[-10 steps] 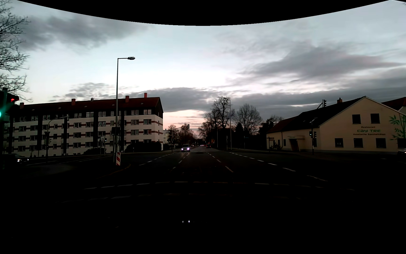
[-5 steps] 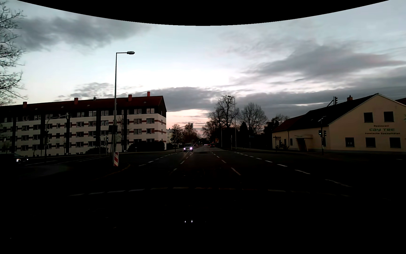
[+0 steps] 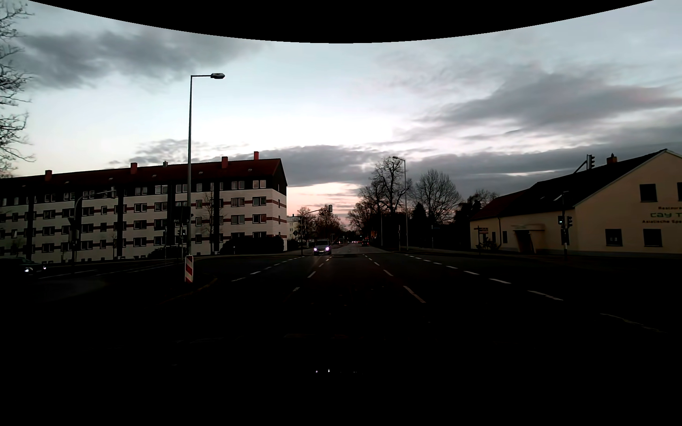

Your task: Follow the waypoints while adhering to traffic rules and regulations

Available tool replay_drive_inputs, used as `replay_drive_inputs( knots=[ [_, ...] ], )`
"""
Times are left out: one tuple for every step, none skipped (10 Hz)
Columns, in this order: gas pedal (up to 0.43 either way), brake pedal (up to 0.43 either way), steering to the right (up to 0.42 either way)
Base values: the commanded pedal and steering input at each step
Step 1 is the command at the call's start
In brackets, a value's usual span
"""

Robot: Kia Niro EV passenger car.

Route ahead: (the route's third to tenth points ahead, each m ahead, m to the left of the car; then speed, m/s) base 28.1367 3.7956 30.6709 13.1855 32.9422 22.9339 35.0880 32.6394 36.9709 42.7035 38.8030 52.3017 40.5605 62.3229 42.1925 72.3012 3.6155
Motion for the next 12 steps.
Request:
replay_drive_inputs(
  knots=[
    [0.15, 0.0, -0.064],
    [0.13, 0.0, -0.06],
    [0.118, 0.0, -0.055],
    [0.11, 0.0, -0.049],
    [0.11, 0.0, -0.04],
    [0.098, 0.0, -0.028],
    [0.087, 0.0, -0.018],
    [0.067, 0.0, -0.012],
    [0.067, 0.0, -0.01],
    [0.059, 0.0, -0.008],
    [0.059, 0.0, -0.006],
    [0.047, 0.0, -0.004]
  ],
)
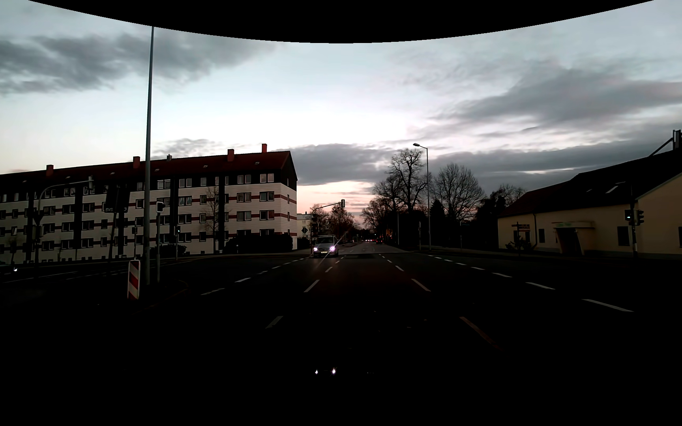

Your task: Follow the waypoints while adhering to traffic rules and regulations

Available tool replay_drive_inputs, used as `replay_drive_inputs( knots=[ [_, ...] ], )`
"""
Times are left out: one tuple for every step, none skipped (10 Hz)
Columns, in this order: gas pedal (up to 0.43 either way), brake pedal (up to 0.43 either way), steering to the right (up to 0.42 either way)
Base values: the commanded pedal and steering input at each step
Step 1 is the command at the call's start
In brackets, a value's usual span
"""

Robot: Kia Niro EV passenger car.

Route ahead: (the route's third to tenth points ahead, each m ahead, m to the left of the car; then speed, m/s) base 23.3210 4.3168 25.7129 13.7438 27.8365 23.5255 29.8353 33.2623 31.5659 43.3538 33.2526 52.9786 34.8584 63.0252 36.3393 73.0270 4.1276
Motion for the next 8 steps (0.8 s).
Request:
replay_drive_inputs(
  knots=[
    [0.028, 0.0, -0.003],
    [0.028, 0.0, -0.003],
    [0.008, 0.0, -0.003],
    [0.008, 0.0, 0.0],
    [0.008, 0.0, 0.003],
    [0.008, 0.0, 0.01],
    [0.008, 0.0, 0.016],
    [0.008, 0.0, 0.018]
  ],
)
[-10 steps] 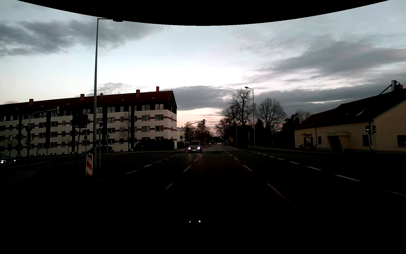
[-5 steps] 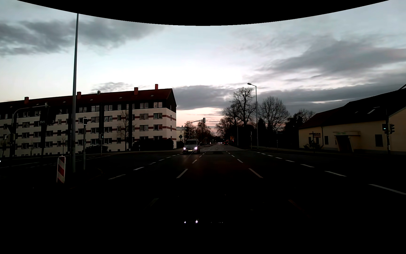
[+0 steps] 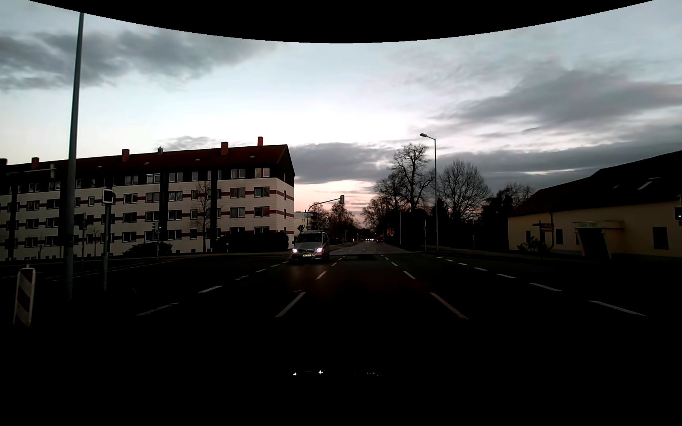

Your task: Follow the waypoints while adhering to traffic rules and regulations

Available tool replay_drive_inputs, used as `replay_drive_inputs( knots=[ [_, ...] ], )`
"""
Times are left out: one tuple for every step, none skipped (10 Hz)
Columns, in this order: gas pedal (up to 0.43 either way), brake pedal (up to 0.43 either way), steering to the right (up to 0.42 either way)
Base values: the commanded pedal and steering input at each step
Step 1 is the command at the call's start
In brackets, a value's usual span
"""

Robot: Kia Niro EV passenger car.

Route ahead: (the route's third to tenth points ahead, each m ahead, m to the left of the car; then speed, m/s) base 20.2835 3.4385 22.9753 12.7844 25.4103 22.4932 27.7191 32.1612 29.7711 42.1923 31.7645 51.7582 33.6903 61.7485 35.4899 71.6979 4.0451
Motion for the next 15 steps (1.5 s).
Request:
replay_drive_inputs(
  knots=[
    [0.008, 0.0, 0.018],
    [0.008, 0.0, 0.021],
    [0.008, 0.0, 0.027],
    [0.008, 0.0, 0.029],
    [0.028, 0.0, 0.03],
    [0.028, 0.0, 0.03],
    [0.039, 0.0, 0.03],
    [0.039, 0.0, 0.029],
    [0.047, 0.0, 0.023],
    [0.067, 0.0, 0.016],
    [0.087, 0.0, 0.011],
    [0.11, 0.0, 0.007],
    [0.11, 0.0, 0.0],
    [0.11, 0.0, -0.01],
    [0.11, 0.0, -0.016]
  ],
)
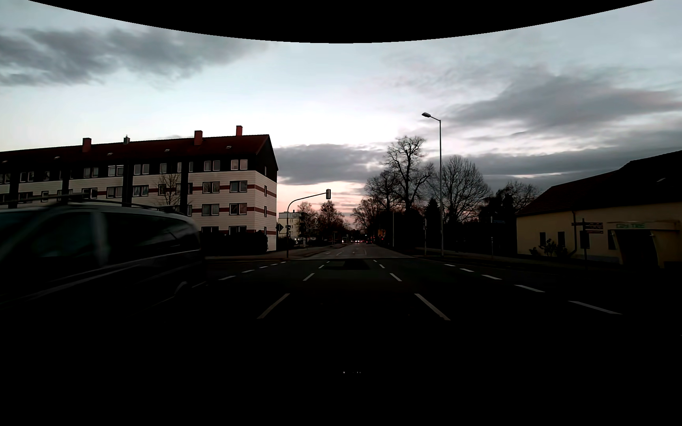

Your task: Follow the waypoints while adhering to traffic rules and regulations

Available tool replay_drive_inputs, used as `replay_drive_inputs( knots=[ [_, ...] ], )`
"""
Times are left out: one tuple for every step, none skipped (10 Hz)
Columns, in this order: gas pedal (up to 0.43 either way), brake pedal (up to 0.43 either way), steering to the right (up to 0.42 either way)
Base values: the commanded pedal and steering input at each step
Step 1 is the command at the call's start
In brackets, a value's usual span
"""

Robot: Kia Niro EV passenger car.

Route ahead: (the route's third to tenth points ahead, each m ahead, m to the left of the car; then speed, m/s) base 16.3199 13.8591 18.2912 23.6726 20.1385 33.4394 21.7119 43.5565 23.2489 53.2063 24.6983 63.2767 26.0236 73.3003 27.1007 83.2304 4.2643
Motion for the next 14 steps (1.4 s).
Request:
replay_drive_inputs(
  knots=[
    [0.11, 0.0, -0.026],
    [0.11, 0.0, -0.038],
    [0.118, 0.0, -0.047],
    [0.118, 0.0, -0.061],
    [0.118, 0.0, -0.072],
    [0.118, 0.0, -0.084],
    [0.118, 0.0, -0.1],
    [0.118, 0.0, -0.113],
    [0.13, 0.0, -0.127],
    [0.13, 0.0, -0.145],
    [0.13, 0.0, -0.164],
    [0.13, 0.0, -0.185],
    [0.13, 0.0, -0.209],
    [0.13, 0.0, -0.23]
  ],
)
